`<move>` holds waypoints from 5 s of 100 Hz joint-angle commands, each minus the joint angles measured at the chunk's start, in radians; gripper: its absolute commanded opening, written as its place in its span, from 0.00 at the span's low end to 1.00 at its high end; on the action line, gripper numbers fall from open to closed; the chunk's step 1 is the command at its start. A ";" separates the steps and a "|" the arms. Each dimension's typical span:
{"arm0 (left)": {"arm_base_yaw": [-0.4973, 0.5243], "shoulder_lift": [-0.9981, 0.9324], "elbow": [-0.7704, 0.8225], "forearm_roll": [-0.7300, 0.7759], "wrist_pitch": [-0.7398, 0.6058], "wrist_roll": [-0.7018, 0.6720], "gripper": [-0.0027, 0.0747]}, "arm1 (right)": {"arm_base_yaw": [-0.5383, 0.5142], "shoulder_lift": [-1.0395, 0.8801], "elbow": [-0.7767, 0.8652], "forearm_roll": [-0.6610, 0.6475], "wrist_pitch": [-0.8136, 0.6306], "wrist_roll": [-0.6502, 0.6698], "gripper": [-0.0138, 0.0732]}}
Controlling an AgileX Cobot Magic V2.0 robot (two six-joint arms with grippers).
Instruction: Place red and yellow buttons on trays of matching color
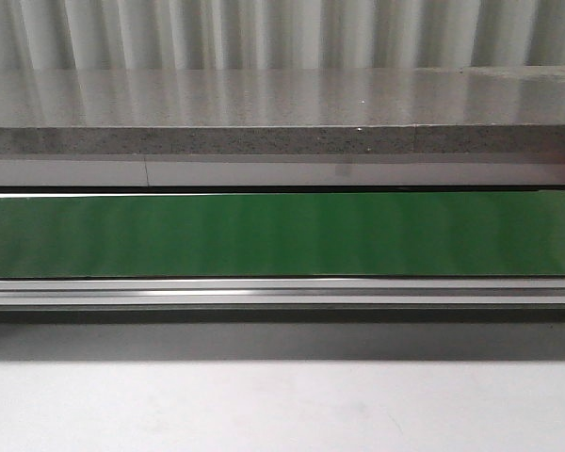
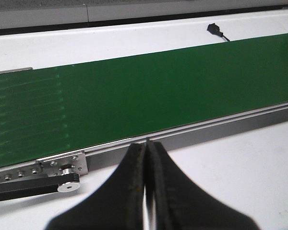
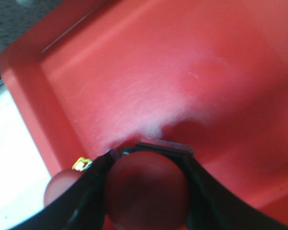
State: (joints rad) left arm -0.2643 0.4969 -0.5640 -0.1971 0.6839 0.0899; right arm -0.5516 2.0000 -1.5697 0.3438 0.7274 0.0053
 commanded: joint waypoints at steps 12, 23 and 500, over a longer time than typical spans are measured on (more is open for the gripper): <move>-0.007 0.005 -0.029 -0.018 -0.065 -0.003 0.01 | -0.006 -0.015 -0.039 0.012 -0.088 0.000 0.35; -0.007 0.005 -0.029 -0.018 -0.065 -0.003 0.01 | -0.006 -0.002 -0.039 0.012 -0.090 0.000 0.35; 0.547 1.344 -1.001 0.148 0.294 -0.730 0.76 | 0.616 -1.694 1.023 -0.271 -0.011 -0.023 0.08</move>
State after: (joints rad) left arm 0.2791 1.8745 -1.5294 -0.0483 0.9864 -0.5573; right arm 0.0645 0.2991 -0.5241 0.0810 0.7831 -0.0070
